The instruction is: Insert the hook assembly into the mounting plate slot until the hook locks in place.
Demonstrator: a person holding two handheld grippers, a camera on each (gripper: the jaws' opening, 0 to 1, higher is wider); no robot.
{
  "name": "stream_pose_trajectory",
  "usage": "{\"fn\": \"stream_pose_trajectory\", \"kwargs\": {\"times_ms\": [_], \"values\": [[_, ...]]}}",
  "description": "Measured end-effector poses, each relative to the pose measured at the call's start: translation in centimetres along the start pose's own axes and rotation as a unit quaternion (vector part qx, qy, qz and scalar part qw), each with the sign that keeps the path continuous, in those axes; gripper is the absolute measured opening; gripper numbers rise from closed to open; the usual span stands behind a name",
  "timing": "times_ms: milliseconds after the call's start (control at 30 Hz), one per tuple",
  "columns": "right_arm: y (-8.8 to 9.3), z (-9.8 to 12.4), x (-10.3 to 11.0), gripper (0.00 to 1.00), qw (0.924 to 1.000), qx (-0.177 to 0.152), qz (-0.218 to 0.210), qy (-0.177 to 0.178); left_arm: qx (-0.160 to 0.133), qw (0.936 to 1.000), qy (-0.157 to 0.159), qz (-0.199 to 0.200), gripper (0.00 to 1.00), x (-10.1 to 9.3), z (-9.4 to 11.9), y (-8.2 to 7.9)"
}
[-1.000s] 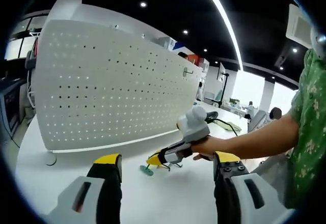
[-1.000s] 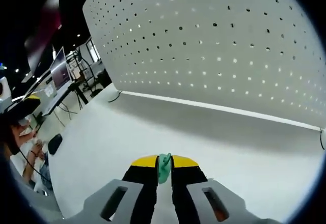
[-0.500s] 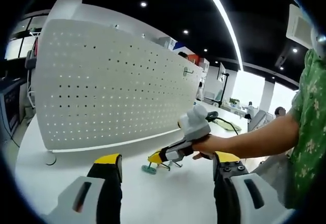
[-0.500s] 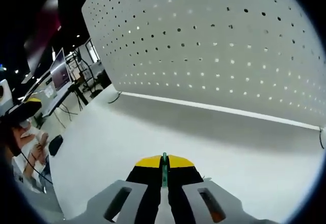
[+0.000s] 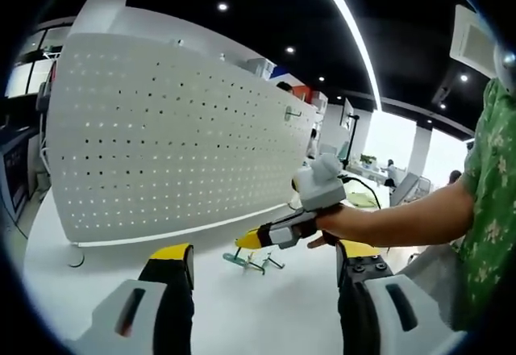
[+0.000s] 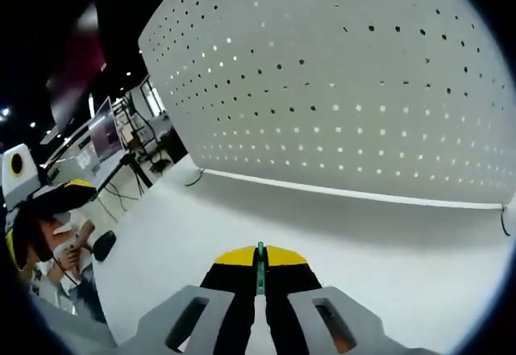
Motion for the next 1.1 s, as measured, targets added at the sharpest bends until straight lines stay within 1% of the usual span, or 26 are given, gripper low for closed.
{"fn": "stream_pose_trajectory", "kwargs": {"times_ms": [233, 300, 433, 533, 633, 700, 733, 833, 867, 1000, 1100], "values": [[-2.5, 2.8, 1.2, 0.01, 0.9987, -0.050, -0.004, -0.011, -0.003, 0.9999, 0.006, -0.009, 0.73, -0.9, -0.4, -0.7], [-3.4, 3.9, 1.8, 0.01, 0.9974, -0.069, -0.011, -0.017, -0.005, 0.9999, 0.007, -0.012, 0.73, -1.0, -0.5, -1.0], [-5.0, 6.1, 2.7, 0.01, 0.9944, -0.102, -0.012, -0.025, -0.010, 0.9997, 0.010, -0.019, 0.73, -1.5, -0.7, -1.7], [-6.3, 7.7, 3.4, 0.01, 0.9910, -0.130, -0.015, -0.031, -0.017, 0.9995, 0.013, -0.024, 0.72, -1.8, -0.9, -2.3], [-7.9, 9.8, 4.0, 0.01, 0.9855, -0.165, -0.019, -0.036, -0.024, 0.9992, 0.017, -0.028, 0.72, -2.4, -1.1, -3.2], [-8.9, 11.2, 4.5, 0.01, 0.9815, -0.186, -0.021, -0.039, -0.032, 0.9988, 0.021, -0.032, 0.72, -2.8, -1.3, -4.0], [-9.0, 11.4, 4.6, 0.01, 0.9808, -0.190, -0.021, -0.039, -0.035, 0.9985, 0.023, -0.034, 0.72, -3.0, -1.3, -4.3], [-10.2, 13.5, 5.3, 0.01, 0.9743, -0.220, -0.022, -0.044, -0.047, 0.9976, 0.032, -0.040, 0.70, -3.8, -1.9, -5.7], [-10.4, 13.9, 5.4, 0.01, 0.9732, -0.225, -0.022, -0.044, -0.053, 0.9971, 0.036, -0.043, 0.69, -4.2, -2.1, -6.3], [-11.3, 15.9, 6.1, 0.01, 0.9675, -0.248, -0.015, -0.045, -0.063, 0.9954, 0.048, -0.054, 0.68, -5.5, -2.7, -7.6], [-11.7, 17.0, 6.6, 0.01, 0.9639, -0.262, -0.011, -0.045, -0.066, 0.9946, 0.055, -0.059, 0.67, -6.3, -3.1, -8.2]]}}
Point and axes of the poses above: the point that each gripper's makers call its tool centre point, and the gripper's own axes: z roughly backward along the fingers, x roughly to its left, y roughly out of its underside, the point moved 5 cm from there along z, roughly backward along the fingers, and after that the axes turned 5 degrees about z, right-handed, at the moved point
